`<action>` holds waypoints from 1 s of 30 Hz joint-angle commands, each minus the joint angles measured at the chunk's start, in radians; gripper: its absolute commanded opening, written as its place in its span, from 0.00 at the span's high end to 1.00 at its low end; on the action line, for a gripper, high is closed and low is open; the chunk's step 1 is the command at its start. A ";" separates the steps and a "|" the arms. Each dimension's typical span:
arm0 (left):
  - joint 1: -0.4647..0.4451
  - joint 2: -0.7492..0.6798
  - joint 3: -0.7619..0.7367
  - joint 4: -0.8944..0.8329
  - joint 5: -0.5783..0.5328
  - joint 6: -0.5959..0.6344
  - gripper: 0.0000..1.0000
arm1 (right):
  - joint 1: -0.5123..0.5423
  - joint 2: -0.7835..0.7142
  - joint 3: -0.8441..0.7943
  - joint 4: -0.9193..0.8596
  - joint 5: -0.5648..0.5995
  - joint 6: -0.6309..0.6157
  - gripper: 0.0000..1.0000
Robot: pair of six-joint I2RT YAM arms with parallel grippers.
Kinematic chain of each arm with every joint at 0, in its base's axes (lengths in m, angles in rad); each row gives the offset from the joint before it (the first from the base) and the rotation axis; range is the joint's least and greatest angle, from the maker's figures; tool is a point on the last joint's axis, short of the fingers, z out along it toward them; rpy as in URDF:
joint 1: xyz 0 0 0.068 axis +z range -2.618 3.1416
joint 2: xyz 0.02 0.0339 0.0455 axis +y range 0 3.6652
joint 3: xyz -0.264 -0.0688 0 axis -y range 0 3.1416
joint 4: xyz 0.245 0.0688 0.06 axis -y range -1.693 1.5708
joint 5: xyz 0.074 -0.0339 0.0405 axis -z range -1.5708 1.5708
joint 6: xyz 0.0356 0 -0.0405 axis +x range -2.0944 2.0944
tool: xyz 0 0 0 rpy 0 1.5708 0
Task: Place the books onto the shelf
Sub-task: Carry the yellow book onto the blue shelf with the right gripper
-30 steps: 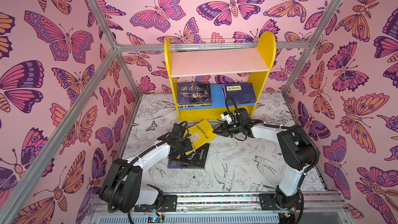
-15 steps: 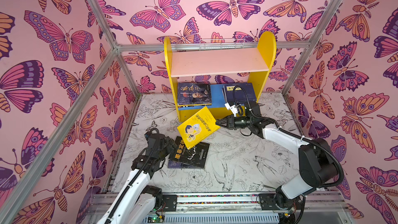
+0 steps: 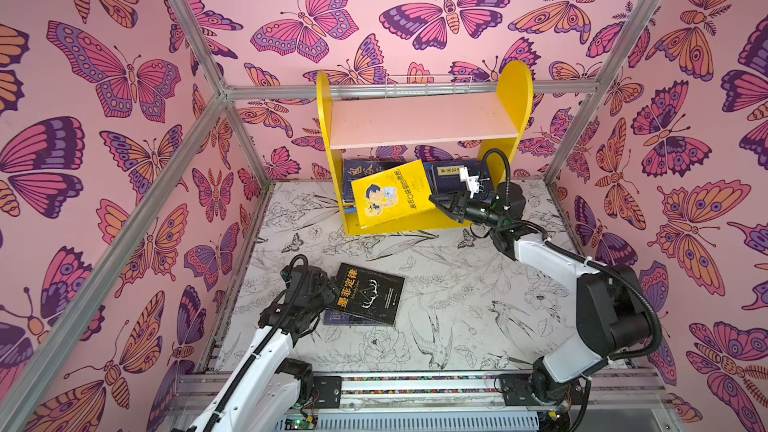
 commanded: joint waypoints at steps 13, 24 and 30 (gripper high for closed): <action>0.004 -0.028 -0.058 0.005 0.054 0.009 0.20 | 0.039 0.268 0.373 -0.095 0.252 -0.047 1.00; 0.004 -0.040 -0.075 0.005 0.052 0.011 0.20 | 0.098 0.381 0.519 -0.226 0.245 -0.060 1.00; 0.005 -0.048 -0.080 0.003 0.054 0.013 0.20 | 0.107 0.399 0.530 -0.227 0.241 -0.055 1.00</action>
